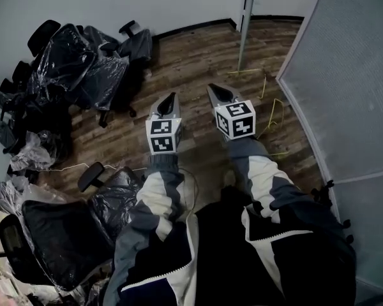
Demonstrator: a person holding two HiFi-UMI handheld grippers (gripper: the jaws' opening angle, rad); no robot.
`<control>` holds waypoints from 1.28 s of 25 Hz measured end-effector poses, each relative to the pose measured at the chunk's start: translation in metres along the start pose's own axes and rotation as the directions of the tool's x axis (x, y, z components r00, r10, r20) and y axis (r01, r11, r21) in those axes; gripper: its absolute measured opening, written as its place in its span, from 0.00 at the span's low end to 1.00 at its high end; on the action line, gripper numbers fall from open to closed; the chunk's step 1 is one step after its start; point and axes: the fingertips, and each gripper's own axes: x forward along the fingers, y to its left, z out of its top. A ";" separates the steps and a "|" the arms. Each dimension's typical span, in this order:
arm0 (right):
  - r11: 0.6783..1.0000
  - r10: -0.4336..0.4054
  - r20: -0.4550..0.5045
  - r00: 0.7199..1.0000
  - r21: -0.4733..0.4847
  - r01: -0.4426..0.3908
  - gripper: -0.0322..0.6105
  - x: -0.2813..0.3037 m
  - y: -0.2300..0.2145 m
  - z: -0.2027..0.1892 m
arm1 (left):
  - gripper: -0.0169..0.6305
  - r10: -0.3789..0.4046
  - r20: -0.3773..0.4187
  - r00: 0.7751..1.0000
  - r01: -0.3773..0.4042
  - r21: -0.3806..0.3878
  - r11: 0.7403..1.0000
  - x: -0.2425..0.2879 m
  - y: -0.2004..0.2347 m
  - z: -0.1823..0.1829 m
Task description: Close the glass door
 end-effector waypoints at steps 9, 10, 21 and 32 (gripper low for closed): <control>0.998 0.052 -0.041 0.998 -0.041 -0.053 0.07 0.066 -0.130 0.010 | 0.03 0.064 -0.025 0.998 -0.066 -0.104 0.992 0.139 -0.013 0.018; 0.998 0.052 -0.042 0.998 -0.038 -0.054 0.07 0.069 -0.142 0.010 | 0.03 0.064 -0.029 0.998 -0.067 -0.105 0.992 0.150 -0.017 0.018; 0.996 0.075 -0.017 0.997 -0.038 -0.075 0.07 0.092 -0.198 0.031 | 0.03 0.098 -0.017 0.995 -0.099 -0.070 0.993 0.206 -0.023 0.048; 0.997 0.052 -0.019 0.998 -0.060 -0.053 0.07 0.138 -0.220 0.043 | 0.03 0.053 0.005 0.999 -0.053 -0.076 0.996 0.262 0.006 0.060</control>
